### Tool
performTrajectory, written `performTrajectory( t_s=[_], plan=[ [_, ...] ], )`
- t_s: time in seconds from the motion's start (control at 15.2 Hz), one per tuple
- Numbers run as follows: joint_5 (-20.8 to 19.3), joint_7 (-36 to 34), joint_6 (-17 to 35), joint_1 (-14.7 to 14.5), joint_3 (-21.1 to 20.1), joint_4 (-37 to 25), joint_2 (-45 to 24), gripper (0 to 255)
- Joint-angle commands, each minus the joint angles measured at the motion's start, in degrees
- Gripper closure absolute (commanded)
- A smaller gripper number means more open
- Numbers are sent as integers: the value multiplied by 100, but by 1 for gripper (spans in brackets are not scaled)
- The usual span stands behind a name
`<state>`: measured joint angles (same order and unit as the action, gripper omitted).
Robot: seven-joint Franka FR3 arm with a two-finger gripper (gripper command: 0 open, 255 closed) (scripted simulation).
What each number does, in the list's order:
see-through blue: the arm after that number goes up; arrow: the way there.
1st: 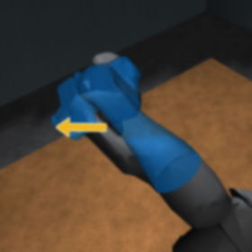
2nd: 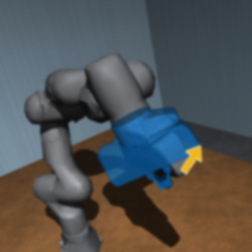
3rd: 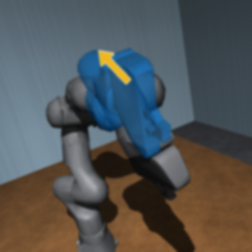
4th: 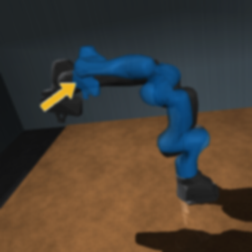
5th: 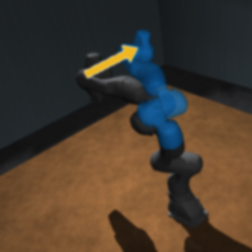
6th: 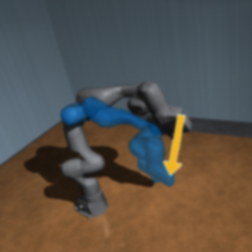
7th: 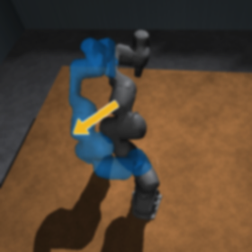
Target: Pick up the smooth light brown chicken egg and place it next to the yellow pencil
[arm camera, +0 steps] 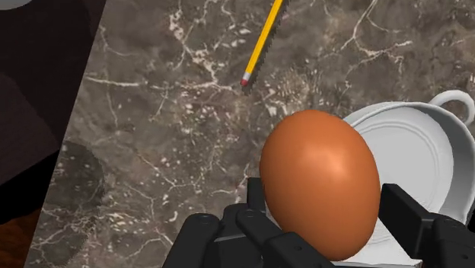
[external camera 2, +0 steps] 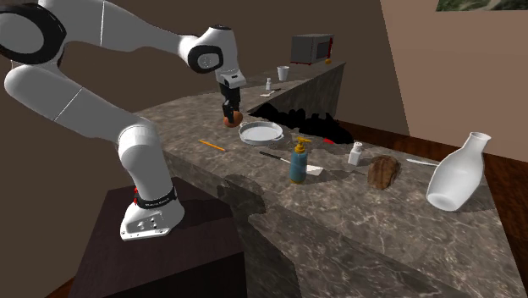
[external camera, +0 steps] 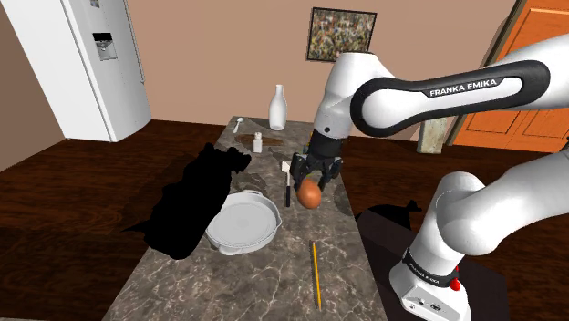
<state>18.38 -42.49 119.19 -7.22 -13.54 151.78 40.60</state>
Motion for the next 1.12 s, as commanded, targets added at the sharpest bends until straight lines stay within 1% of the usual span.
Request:
performTrajectory(
  t_s=[0.0, 0.33, 0.59, 0.86, 1.06],
  plan=[
    [143, -309, 12, -150, -259, -11, 41, 255],
    [457, -1061, 103, -472, -927, -174, -43, 255],
    [638, -1668, 207, -647, -1481, -429, -250, 255],
    [726, -2283, 327, -722, -2057, -787, -562, 255],
    [712, -2760, 423, -705, -2512, -1118, -858, 255]
  ],
)
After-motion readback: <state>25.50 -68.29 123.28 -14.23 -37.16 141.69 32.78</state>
